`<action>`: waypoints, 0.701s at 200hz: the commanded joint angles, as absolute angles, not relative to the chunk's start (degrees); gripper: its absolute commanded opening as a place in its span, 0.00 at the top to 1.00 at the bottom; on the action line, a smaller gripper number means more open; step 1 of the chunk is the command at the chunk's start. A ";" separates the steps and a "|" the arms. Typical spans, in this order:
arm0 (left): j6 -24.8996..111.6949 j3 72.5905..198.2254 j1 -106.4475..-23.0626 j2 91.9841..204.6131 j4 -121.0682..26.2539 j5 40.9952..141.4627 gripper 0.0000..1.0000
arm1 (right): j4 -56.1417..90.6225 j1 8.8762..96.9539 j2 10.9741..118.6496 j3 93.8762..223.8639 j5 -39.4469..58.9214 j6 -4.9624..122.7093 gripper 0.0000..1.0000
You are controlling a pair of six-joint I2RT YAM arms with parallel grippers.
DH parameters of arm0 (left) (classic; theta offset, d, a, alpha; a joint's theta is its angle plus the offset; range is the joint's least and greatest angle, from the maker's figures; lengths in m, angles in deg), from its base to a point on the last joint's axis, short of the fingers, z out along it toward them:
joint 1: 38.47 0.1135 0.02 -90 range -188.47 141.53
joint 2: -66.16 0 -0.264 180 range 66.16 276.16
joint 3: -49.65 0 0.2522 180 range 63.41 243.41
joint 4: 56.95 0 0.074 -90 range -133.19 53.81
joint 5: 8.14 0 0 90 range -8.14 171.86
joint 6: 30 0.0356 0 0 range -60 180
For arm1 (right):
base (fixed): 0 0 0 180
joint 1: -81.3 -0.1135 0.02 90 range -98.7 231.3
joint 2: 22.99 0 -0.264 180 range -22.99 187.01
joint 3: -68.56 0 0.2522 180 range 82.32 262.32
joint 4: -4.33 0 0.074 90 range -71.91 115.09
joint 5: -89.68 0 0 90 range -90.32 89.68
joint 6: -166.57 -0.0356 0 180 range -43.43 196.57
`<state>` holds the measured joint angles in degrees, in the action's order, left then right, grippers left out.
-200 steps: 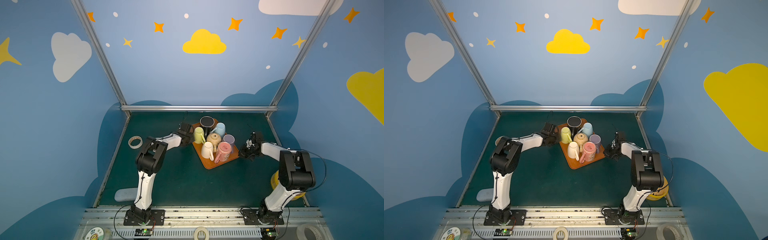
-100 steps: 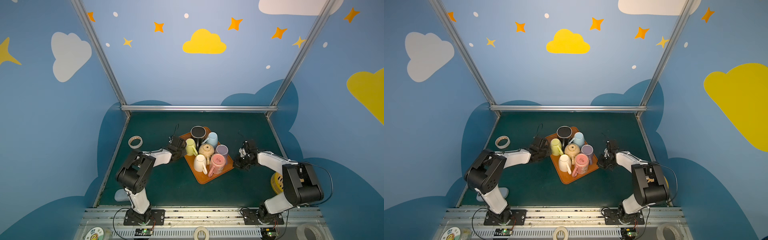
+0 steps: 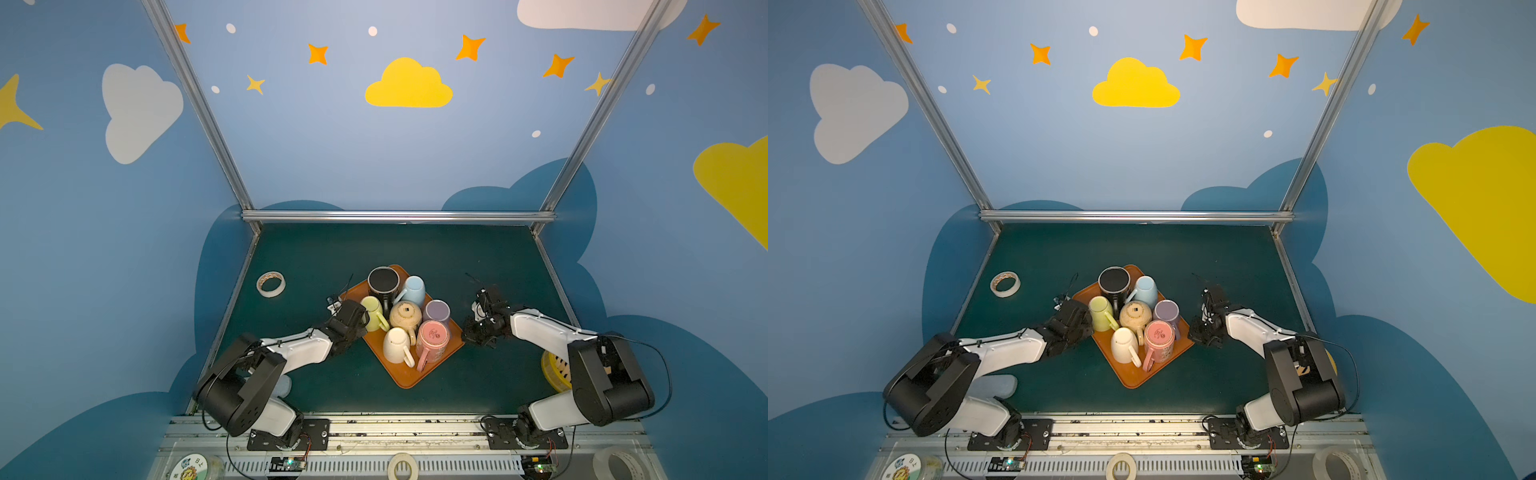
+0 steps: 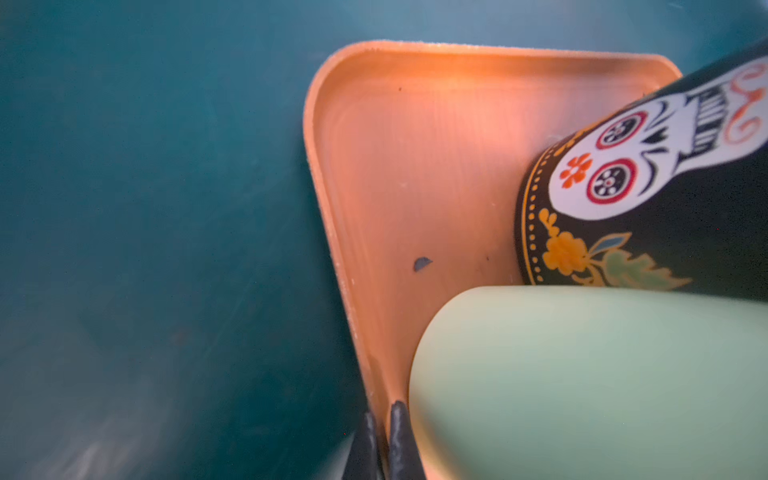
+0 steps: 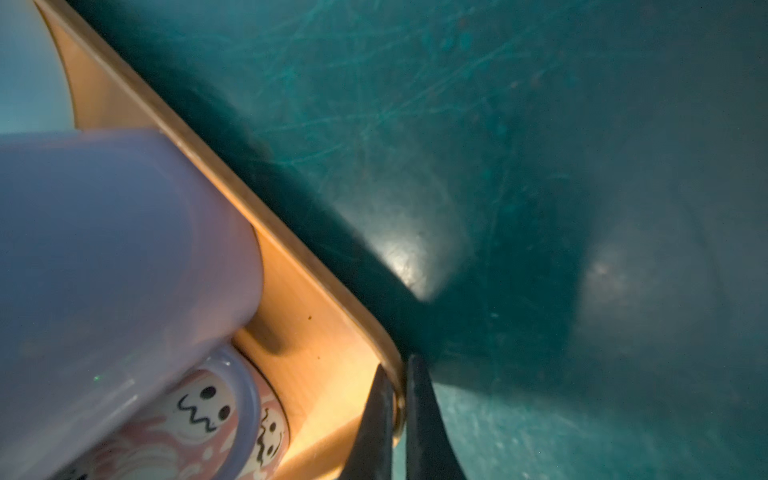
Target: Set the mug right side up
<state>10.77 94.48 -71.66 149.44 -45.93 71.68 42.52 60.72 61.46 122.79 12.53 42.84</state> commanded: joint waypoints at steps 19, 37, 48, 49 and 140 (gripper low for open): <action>12.72 92.24 -74.17 148.11 -39.41 76.85 0.96 | 40.89 56.89 62.11 119.59 18.50 41.53 1.00; 13.04 93.20 -74.15 148.66 -38.53 76.60 0.96 | 41.25 56.75 62.16 120.01 17.83 41.55 1.00; 13.34 94.21 -74.15 149.10 -37.11 76.09 0.96 | 42.10 56.73 62.03 120.54 16.93 41.76 1.00; 13.38 94.32 -74.11 149.16 -36.98 76.03 0.96 | 42.18 56.75 62.06 120.55 16.83 41.85 1.00; 16.22 99.67 -72.98 138.53 -24.44 67.28 0.66 | 51.24 57.82 58.36 128.16 8.92 46.57 0.73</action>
<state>13.90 97.34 -73.67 142.36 -31.05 69.63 47.50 57.57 60.41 125.65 9.64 44.54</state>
